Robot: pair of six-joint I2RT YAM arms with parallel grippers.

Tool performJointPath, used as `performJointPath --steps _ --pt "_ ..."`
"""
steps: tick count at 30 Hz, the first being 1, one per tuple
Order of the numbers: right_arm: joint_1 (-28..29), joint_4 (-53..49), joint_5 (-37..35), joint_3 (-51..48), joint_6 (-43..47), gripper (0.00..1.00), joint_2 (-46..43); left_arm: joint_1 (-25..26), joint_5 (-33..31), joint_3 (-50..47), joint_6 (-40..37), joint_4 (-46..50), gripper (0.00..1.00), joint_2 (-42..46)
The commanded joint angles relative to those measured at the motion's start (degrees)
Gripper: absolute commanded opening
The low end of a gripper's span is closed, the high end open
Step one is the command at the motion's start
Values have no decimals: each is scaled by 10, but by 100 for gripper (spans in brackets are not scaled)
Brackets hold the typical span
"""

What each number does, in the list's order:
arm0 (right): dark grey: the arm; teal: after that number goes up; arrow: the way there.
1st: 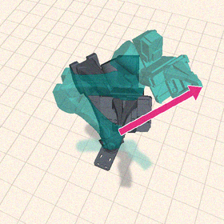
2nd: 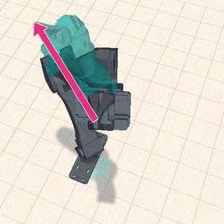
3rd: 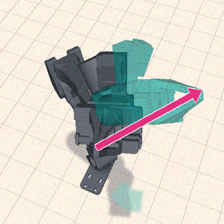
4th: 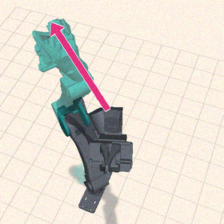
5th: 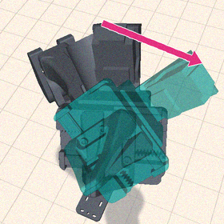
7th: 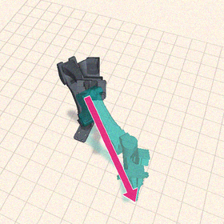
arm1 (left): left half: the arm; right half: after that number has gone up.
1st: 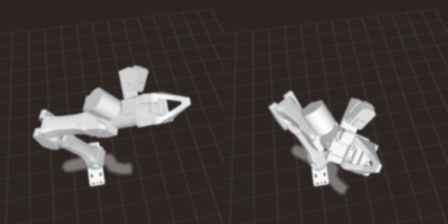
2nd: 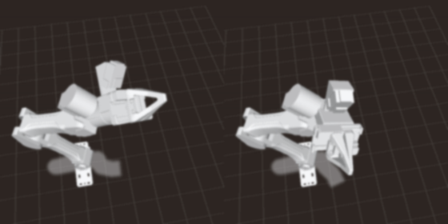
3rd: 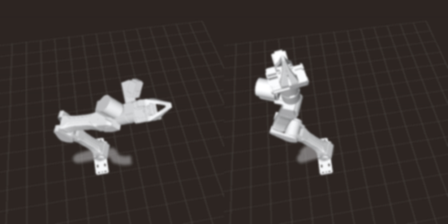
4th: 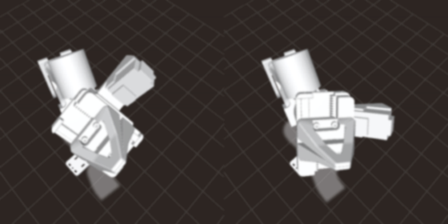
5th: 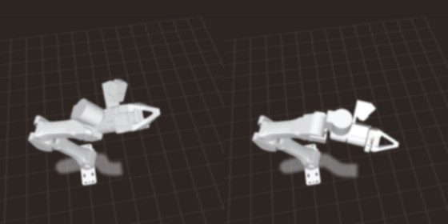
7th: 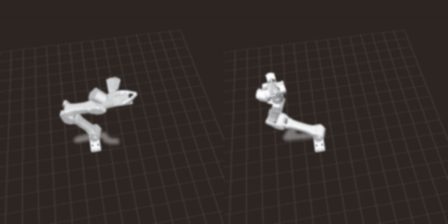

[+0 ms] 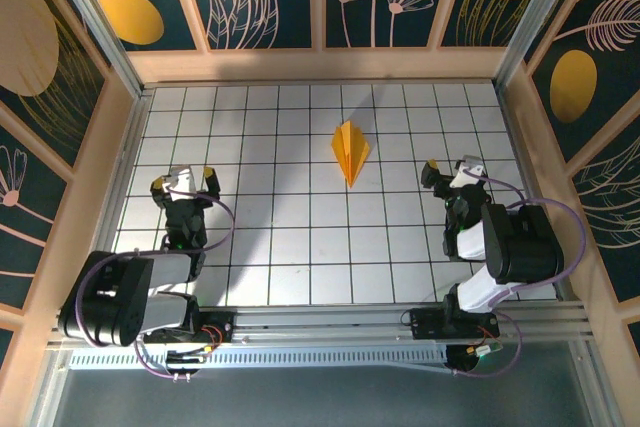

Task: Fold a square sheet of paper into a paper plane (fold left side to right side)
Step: Reset both arms

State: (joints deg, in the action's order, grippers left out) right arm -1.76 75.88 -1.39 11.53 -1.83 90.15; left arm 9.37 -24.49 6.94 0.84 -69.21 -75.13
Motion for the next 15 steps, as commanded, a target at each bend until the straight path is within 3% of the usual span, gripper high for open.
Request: performJointPath --steps 1,9,15 --pt "3 4 1 9 7 99 -5 -5 25 -10 -17 -123 99 -38" --pt "3 4 2 9 7 99 -5 -16 45 -67 -11 -320 99 -139" --pt "3 5 1 9 7 99 -5 -16 42 -70 -11 -345 99 -154"
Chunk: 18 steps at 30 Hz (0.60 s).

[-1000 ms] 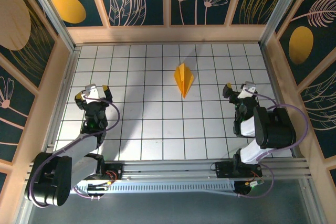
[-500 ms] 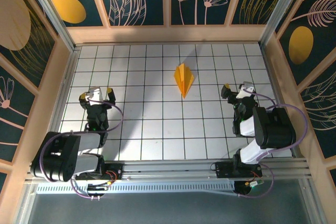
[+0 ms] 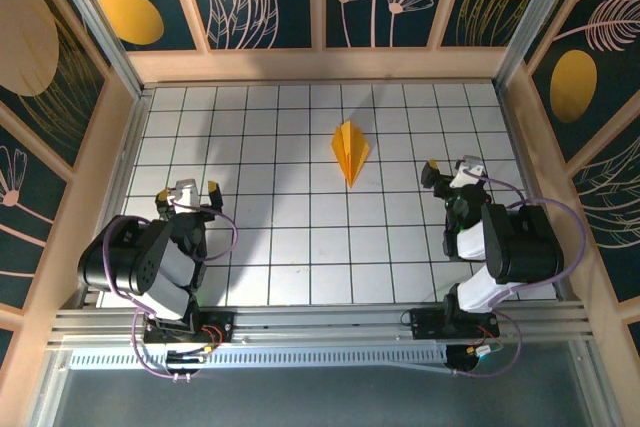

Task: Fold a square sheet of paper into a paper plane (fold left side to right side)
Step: Reset both arms

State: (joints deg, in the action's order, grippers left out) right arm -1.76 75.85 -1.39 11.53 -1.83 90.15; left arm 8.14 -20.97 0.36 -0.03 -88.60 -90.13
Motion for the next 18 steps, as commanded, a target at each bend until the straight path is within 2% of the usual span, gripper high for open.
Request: performJointPath --steps 1,6,13,18 --pt "3 4 2 9 7 99 -6 -4 6 -2 -2 -142 99 -1" --pt "3 5 1 9 8 99 -5 -9 -6 57 9 1 99 24" --pt "3 5 2 9 7 99 -6 -19 -14 91 26 66 99 25" --pt "3 5 2 9 6 99 -6 -51 25 122 55 134 99 28"
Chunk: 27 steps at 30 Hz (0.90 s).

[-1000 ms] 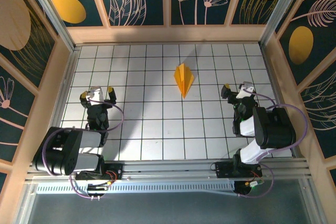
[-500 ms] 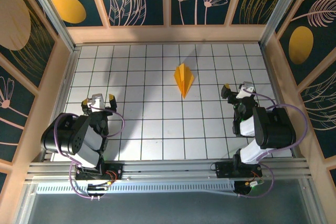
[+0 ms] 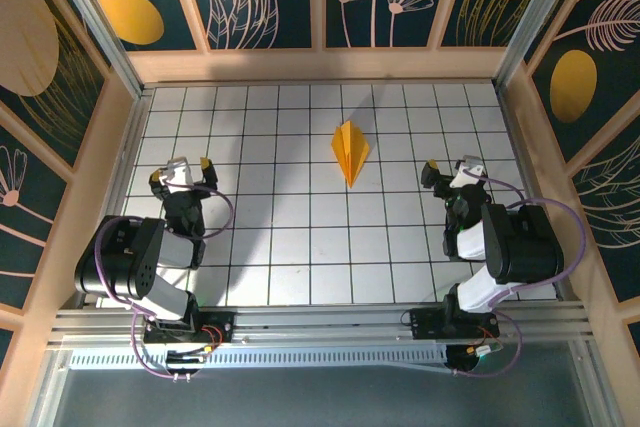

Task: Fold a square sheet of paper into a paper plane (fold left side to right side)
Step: Reset both arms

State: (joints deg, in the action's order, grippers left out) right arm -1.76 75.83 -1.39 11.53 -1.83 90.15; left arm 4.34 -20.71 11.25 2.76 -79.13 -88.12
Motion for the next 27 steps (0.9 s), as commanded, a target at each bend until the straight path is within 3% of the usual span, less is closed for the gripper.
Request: performJointPath --steps 1,27 --pt "3 5 2 9 7 99 -5 -15 23 14 28 39 99 8" --pt "3 4 1 9 8 99 -5 -20 26 12 31 39 99 10"
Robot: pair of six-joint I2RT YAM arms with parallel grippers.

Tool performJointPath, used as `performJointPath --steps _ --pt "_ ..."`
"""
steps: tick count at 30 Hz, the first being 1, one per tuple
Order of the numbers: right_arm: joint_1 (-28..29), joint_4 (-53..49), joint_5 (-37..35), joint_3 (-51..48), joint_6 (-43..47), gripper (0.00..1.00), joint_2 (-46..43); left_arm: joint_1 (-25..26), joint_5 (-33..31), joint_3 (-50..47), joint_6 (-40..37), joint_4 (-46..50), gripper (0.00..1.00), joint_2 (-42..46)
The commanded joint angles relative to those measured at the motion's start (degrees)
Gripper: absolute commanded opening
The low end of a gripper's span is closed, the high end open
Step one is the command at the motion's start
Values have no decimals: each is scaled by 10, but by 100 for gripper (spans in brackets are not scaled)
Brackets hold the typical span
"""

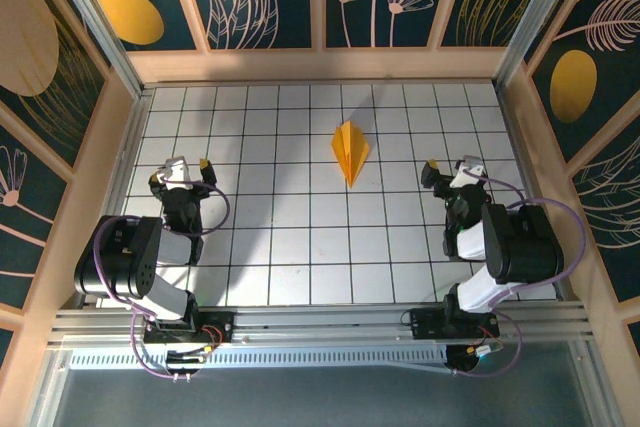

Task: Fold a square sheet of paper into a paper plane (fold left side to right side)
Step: Reset both arms

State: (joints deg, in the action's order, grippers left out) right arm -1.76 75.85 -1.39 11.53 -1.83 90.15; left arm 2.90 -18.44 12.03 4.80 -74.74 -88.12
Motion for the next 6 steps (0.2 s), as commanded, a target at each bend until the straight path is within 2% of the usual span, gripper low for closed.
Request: performJointPath --steps 1,6 --pt "3 5 2 9 8 99 -5 -5 3 4 11 -4 99 10" --pt "3 5 1 9 8 99 -6 -5 4 4 11 -5 99 10"
